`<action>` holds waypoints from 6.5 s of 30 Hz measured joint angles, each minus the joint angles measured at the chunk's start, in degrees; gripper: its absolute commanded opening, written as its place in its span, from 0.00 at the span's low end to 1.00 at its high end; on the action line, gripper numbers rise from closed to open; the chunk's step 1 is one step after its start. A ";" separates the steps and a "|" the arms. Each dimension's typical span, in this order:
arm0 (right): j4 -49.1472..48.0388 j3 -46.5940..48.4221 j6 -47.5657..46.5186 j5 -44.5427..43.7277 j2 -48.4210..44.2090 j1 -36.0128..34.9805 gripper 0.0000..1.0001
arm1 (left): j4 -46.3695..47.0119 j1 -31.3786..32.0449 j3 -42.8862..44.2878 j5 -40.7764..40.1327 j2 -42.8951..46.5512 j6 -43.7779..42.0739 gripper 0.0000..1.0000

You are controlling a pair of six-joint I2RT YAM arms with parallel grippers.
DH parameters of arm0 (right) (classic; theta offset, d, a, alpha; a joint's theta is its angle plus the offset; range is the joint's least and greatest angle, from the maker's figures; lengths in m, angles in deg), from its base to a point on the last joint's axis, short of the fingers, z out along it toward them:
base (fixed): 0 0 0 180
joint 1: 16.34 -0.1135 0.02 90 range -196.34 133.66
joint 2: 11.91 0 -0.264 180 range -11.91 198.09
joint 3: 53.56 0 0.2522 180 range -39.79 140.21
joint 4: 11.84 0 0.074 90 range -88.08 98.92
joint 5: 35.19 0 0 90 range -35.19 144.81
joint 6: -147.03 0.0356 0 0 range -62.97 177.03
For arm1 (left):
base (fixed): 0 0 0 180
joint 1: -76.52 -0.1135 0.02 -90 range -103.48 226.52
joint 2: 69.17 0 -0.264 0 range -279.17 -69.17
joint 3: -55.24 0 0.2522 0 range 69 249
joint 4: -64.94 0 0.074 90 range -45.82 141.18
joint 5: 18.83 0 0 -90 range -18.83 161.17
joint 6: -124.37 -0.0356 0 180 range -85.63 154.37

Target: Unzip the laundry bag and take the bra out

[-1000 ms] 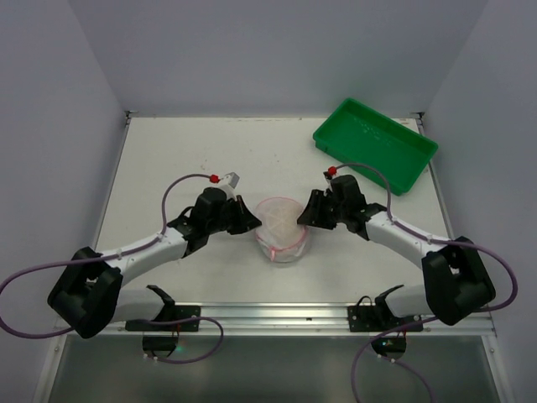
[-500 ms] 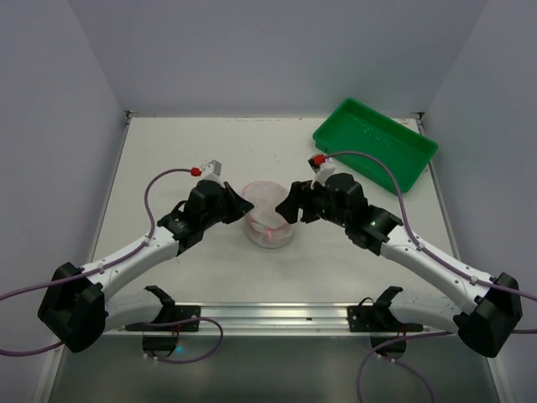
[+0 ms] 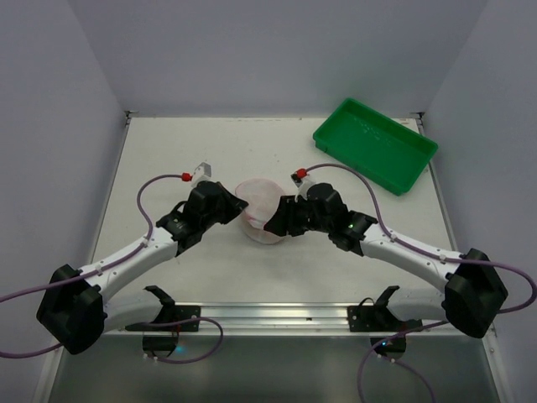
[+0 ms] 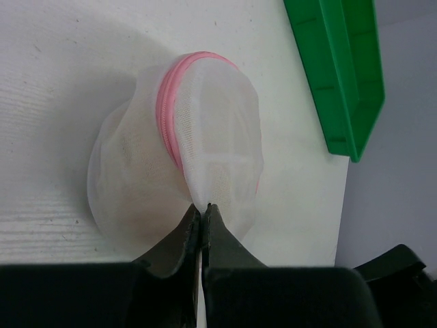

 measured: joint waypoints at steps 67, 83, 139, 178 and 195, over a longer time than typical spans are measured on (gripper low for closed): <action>0.17 0.04 -6.75 -1.03 5.95 2.40 0.00 | 3.65 -6.49 12.96 11.76 -13.27 -29.79 1.00; -6.14 10.45 -1.07 1.99 18.10 -0.15 0.00 | -2.54 -6.64 0.81 9.97 -1.62 -10.14 0.65; -10.01 11.34 -0.04 6.93 19.28 -1.42 0.00 | 3.87 -10.43 1.64 16.15 -4.72 -15.04 0.00; -8.09 16.59 0.76 7.72 22.67 -1.46 0.00 | -8.52 -12.02 10.03 15.69 -6.64 -20.39 0.33; -0.04 2.56 -10.19 1.79 5.88 -1.09 0.00 | -6.16 -11.74 11.74 18.80 -9.09 -26.58 0.10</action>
